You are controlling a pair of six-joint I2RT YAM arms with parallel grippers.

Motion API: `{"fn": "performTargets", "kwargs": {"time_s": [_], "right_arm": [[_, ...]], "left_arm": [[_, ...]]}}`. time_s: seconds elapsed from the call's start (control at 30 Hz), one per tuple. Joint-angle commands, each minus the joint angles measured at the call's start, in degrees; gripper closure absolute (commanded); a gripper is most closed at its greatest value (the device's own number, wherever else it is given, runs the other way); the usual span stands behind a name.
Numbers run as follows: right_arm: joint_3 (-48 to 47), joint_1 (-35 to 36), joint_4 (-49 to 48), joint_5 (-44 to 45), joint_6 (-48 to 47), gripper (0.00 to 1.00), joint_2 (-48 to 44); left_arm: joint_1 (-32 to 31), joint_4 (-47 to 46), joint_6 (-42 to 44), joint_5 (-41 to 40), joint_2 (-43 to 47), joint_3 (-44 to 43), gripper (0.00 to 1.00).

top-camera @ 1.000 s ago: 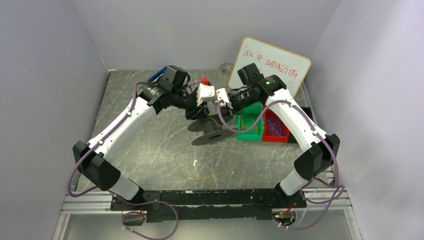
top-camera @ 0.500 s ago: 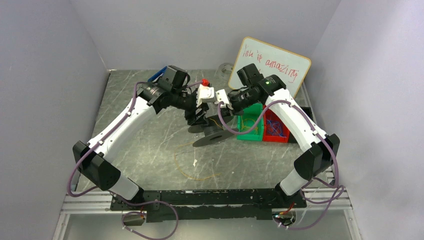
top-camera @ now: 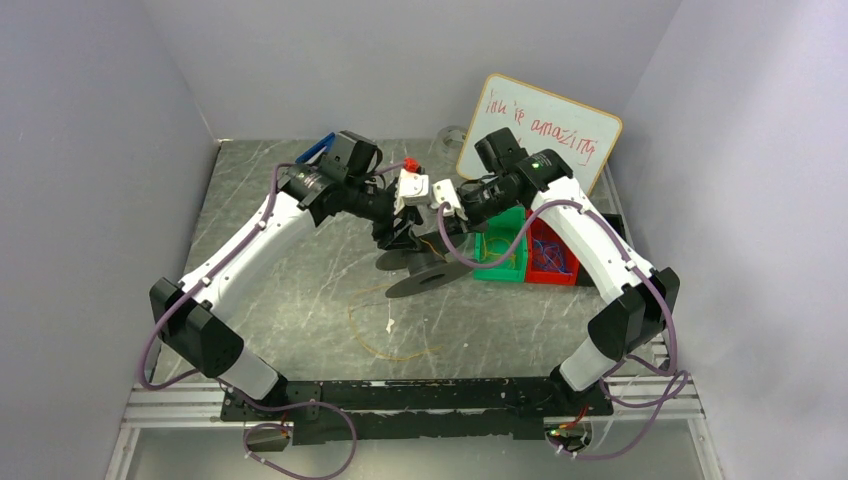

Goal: Wrap the cables

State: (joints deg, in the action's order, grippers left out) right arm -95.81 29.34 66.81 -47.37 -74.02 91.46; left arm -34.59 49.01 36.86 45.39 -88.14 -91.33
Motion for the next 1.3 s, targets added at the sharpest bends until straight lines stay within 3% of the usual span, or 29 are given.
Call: {"fn": "performTargets", "kwargs": {"time_s": [0.0,0.1,0.33,1.27], "right_arm": [[-5.23,-0.56,-6.13,-13.45,-0.43,1.0,-3.12],[-5.27,-1.41,-6.8,-15.0,0.42,1.0,-3.26],[-2.1,-1.52,-7.72,-13.65,0.1,1.0,-3.96],[-0.05,-2.1,-8.06,-15.64,0.69,1.0,-2.78]], "left_arm": [[-0.28,6.44,1.55,-0.95,-2.61,1.1,0.41],[-0.23,6.71,1.69,-1.0,-2.45,1.13,0.43],[2.72,4.81,-1.47,1.69,-0.71,-0.23,0.29],[3.07,9.51,1.8,6.89,-2.3,-8.98,0.23]]}}
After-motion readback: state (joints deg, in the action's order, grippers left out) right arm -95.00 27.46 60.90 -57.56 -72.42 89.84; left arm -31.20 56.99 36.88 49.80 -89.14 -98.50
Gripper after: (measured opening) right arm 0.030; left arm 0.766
